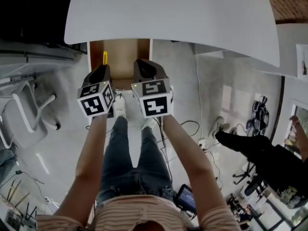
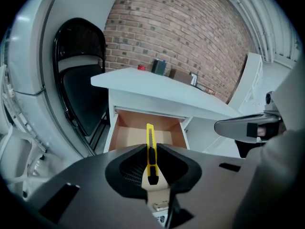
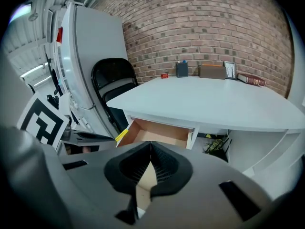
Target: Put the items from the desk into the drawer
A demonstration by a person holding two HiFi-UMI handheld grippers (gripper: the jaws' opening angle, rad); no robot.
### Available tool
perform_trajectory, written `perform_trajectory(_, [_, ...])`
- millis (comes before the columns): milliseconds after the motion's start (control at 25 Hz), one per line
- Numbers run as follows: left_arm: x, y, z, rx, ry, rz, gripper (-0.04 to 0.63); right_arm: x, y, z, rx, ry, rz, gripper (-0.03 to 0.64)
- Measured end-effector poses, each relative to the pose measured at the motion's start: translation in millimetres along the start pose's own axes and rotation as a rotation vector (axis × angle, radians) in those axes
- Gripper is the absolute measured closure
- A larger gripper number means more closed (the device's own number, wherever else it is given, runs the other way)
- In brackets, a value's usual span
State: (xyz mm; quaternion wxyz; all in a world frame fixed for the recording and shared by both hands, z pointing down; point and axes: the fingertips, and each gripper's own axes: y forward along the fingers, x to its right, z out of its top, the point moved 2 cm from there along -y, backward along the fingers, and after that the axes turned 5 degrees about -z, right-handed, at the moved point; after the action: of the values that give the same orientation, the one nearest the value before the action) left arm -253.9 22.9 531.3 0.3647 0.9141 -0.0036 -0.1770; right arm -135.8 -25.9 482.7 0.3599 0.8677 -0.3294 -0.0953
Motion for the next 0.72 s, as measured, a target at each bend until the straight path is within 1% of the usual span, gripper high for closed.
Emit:
perform_trajectory(160, [-9, 34, -9, -0.032, -0.010, -0.009, 0.529, 5, 25, -10, -0.023, 0.020, -0.012, 0.600])
perform_trajectory(360, [-17, 70, -15, -0.053, -0.033, -0.007, 0.529, 8, 49, -30, -0.055, 0.028, -0.009, 0.600])
perform_trajectory(560, [-18, 97, -29, -0.093, -0.046, -0.009, 0.531, 17, 72, -56, -0.127, 0.059, 0.016, 0.600])
perform_trajectory(720, [-22, 114, -36, -0.123, -0.046, -0.019, 0.529, 23, 97, -63, -0.155, 0.055, 0.019, 0.600])
